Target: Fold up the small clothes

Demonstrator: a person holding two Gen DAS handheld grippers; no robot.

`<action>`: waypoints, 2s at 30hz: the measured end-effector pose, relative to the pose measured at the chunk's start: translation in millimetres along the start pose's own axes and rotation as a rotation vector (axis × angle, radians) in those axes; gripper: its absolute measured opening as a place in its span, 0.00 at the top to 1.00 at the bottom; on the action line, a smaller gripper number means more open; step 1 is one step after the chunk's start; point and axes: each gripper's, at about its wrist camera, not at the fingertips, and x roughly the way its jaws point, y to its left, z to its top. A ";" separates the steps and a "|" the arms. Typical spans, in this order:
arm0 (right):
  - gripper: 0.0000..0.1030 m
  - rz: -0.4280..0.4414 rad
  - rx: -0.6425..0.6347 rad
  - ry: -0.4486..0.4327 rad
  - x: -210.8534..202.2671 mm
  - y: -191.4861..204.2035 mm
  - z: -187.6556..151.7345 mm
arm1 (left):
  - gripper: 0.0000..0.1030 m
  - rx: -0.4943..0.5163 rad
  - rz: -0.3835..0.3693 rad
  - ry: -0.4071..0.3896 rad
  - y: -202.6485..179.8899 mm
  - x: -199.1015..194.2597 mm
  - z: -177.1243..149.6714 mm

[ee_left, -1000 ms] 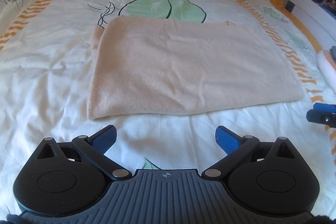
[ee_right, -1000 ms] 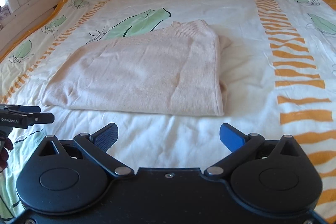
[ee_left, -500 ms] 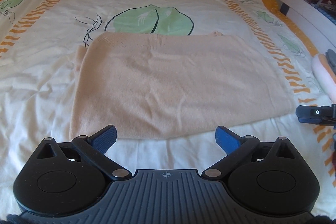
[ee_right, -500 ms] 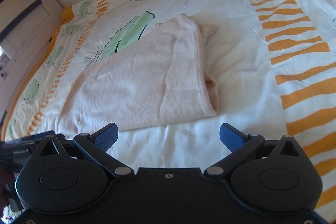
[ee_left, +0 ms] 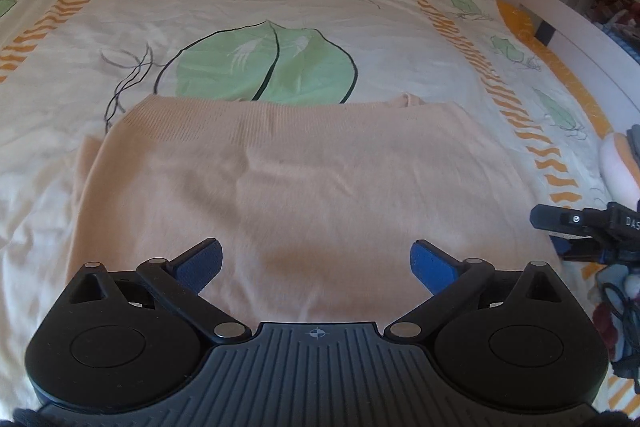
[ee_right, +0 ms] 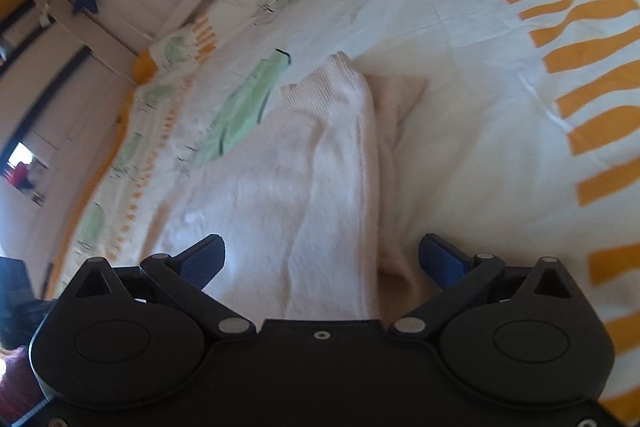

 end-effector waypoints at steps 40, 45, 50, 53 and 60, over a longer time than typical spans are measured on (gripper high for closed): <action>0.00 0.057 -0.015 -0.011 15.1 -0.6 8.9 | 0.00 0.076 0.188 0.074 -34.9 46.4 -5.6; 0.00 0.059 -0.009 -0.012 14.6 -0.8 9.2 | 0.00 0.054 0.205 0.085 -36.2 51.0 -3.2; 0.00 0.058 0.043 -0.015 13.7 -1.6 12.3 | 0.00 0.066 0.228 0.094 -41.5 53.2 -4.3; 0.00 0.024 0.118 -0.017 15.6 1.4 16.2 | 0.00 0.057 0.226 0.095 -40.3 53.6 -4.1; 0.00 0.024 0.059 0.037 23.3 6.0 18.0 | 0.00 0.061 0.222 0.085 -39.7 52.6 -7.0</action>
